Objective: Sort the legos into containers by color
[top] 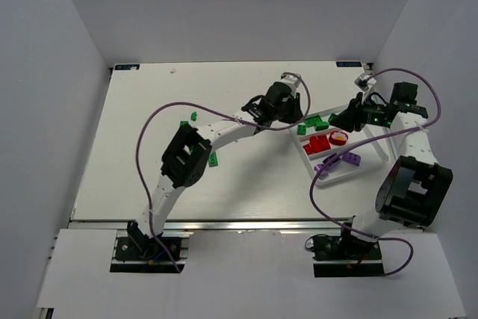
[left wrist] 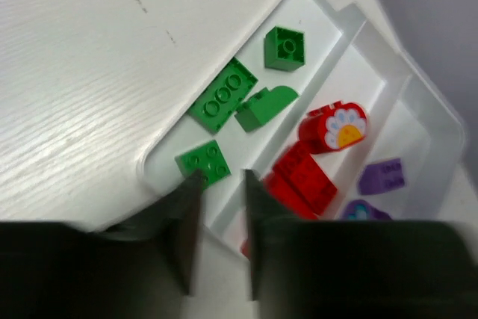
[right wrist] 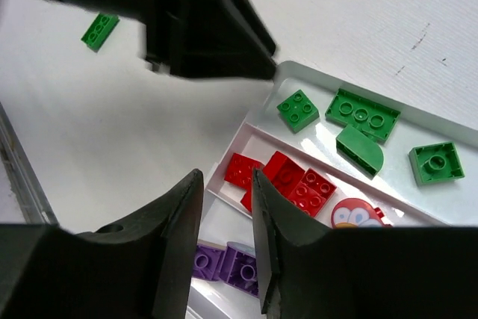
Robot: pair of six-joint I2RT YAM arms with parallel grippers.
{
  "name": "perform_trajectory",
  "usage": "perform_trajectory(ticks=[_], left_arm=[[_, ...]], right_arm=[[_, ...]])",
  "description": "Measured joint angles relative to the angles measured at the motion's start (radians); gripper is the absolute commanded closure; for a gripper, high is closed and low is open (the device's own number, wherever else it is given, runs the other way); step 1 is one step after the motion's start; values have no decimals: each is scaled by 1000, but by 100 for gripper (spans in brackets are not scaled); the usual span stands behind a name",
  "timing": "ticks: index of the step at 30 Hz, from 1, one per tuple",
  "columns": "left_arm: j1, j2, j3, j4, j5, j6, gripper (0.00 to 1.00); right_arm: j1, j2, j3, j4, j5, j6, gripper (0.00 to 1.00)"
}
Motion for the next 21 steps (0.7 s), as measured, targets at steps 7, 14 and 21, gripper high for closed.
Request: perform_trajectory(ticks=[7, 14, 21], left_arm=[[57, -527, -472, 22, -142, -16, 39], [156, -977, -860, -24, -294, -122, 14], [241, -1225, -1065, -187, -409, -237, 2]], right_arm=[[110, 21, 93, -116, 40, -167, 43], [526, 21, 80, -40, 241, -129, 40], [904, 192, 171, 103, 538, 188, 37]])
